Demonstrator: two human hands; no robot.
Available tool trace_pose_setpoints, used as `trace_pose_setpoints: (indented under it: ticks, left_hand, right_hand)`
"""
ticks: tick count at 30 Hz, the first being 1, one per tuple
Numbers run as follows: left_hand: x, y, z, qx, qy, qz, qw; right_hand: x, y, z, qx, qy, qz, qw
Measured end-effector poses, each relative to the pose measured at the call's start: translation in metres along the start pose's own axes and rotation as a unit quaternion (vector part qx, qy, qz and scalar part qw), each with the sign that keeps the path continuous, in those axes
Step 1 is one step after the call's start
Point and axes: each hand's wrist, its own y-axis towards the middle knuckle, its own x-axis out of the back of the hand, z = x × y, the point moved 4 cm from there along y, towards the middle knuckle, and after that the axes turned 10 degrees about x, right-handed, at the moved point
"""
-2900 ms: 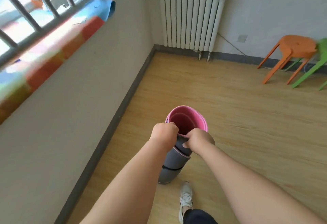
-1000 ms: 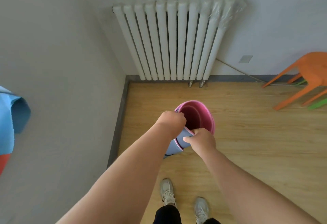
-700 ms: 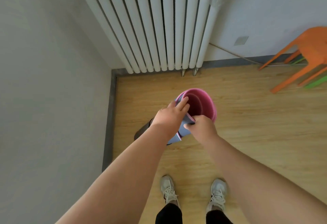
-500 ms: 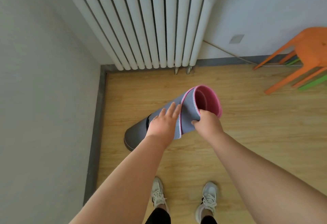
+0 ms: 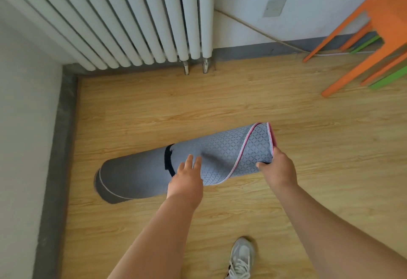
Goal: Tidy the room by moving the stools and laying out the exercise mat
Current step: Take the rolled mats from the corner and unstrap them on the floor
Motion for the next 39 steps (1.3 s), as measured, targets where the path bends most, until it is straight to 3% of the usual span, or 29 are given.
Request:
trace_pose_setpoints:
  ticks: [12,25,28,32,37,39]
  left_hand:
    - [-0.158,0.134,-0.01,-0.046,0.105,0.003,0.993]
    - [-0.207,0.18,-0.01,-0.066,0.125,-0.012,0.99]
    - [-0.203,0.177,-0.002,-0.057,0.097,-0.015,0.994]
    - [-0.191,0.169,0.017,-0.043,0.063,-0.046,0.996]
    - [-0.187,0.166,0.056,-0.023,-0.018,-0.13,0.991]
    - [-0.195,0.171,0.076,-0.008,-0.019,-0.124,0.992]
  right_hand:
    - [-0.119,0.081,-0.171,-0.104,0.066,-0.082,0.989]
    - [-0.176,0.122,-0.197,-0.136,0.048,-0.006,0.989]
    - [-0.177,0.118,-0.183,-0.095,0.028,-0.02,0.995]
    - [-0.191,0.107,-0.141,0.043,-0.037,-0.037,0.998]
    - [-0.243,0.081,-0.086,0.197,-0.065,0.0,0.978]
    - [-0.27,0.072,-0.071,0.248,-0.071,0.029,0.966]
